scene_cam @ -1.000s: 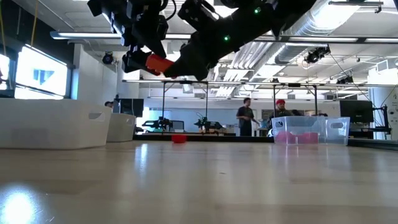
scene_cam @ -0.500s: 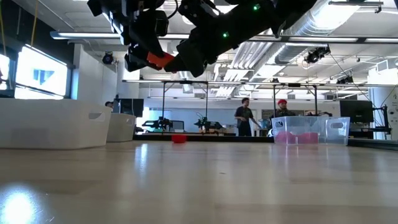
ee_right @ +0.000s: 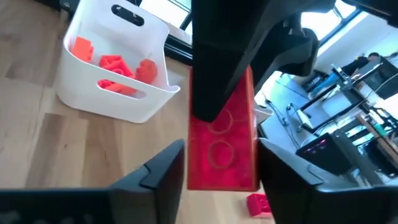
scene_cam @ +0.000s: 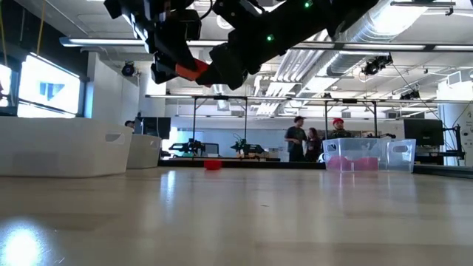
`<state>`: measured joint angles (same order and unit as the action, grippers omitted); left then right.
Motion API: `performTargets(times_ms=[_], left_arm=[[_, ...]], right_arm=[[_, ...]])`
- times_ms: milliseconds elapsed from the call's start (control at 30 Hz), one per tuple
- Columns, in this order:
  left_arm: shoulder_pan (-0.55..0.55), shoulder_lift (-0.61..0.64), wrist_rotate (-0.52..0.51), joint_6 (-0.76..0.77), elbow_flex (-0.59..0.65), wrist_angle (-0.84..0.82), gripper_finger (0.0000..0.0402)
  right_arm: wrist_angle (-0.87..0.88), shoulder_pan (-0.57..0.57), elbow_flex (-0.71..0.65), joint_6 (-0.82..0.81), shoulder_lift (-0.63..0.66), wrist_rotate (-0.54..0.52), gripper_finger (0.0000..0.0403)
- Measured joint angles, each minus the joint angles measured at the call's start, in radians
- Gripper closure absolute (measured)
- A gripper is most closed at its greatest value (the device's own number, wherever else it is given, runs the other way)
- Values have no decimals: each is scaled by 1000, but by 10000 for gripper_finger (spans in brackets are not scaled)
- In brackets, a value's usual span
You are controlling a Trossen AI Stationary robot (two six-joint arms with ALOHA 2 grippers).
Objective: Sort & place blocks by color
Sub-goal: Put the orange game piece into the white bin
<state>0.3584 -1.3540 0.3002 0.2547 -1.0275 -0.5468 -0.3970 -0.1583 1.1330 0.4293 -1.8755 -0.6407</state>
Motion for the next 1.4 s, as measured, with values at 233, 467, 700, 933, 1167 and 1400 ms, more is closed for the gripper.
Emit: performTargets(times_ms=[233, 467, 700, 933, 1167, 1400], left_arm=[[-14, 0, -78, -6, 0, -50, 326], [-62, 0, -110, -4, 0, -158, 326], [-134, 0, -242, 30, 0, -358, 327], [-217, 13, -318, 80, 0, -457, 326], [-269, 99, -393, 149, 0, -561, 326], [-266, 171, -520, 235, 0, -695, 326]], right_arm=[[63, -21, 0, -112, 0, -16, 173], [172, -47, 0, -258, -1, -70, 166], [322, -83, 0, -493, 10, -81, 165], [527, -118, 0, -752, 84, -78, 165], [718, -143, 0, -951, 160, 24, 165], [878, -149, -1, -1184, 220, 233, 165]])
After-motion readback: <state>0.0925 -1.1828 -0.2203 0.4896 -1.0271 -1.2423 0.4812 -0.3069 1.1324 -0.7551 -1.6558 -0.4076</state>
